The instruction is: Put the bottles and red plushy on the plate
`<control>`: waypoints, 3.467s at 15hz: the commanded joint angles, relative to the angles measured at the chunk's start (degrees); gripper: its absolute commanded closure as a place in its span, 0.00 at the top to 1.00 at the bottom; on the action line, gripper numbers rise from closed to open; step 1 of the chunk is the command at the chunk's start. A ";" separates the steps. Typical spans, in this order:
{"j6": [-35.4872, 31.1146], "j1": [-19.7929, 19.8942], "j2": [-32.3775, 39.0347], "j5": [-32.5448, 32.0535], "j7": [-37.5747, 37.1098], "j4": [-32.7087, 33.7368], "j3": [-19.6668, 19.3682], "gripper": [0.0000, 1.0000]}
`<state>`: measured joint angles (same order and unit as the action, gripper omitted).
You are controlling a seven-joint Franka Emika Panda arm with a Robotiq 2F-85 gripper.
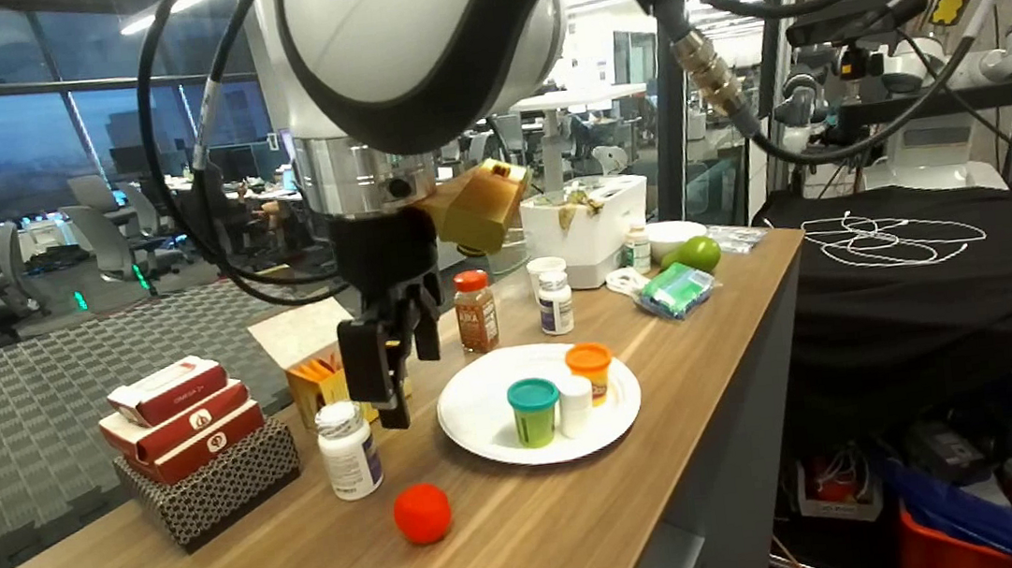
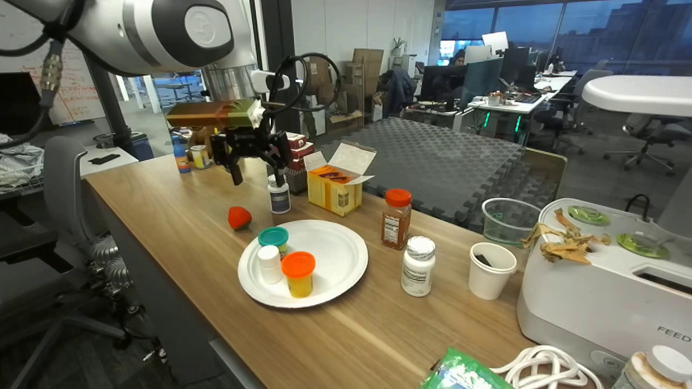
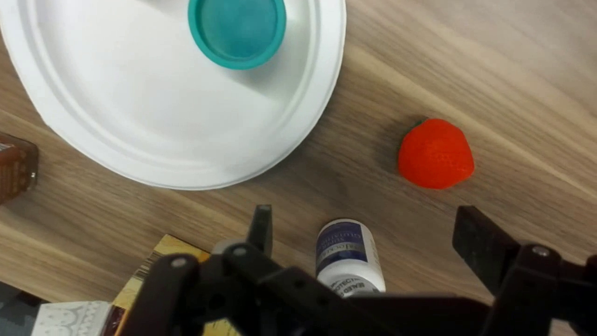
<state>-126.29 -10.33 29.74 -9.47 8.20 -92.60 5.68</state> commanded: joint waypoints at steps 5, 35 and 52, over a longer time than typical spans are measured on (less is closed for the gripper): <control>4.51 -1.69 9.71 -0.35 1.24 13.72 0.51 1.00; 4.84 2.04 4.63 0.30 -5.51 14.97 -3.84 0.25; 4.58 7.72 1.62 5.72 -4.88 4.70 -3.58 0.25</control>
<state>-121.22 -3.38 32.14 -5.65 2.43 -86.95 1.19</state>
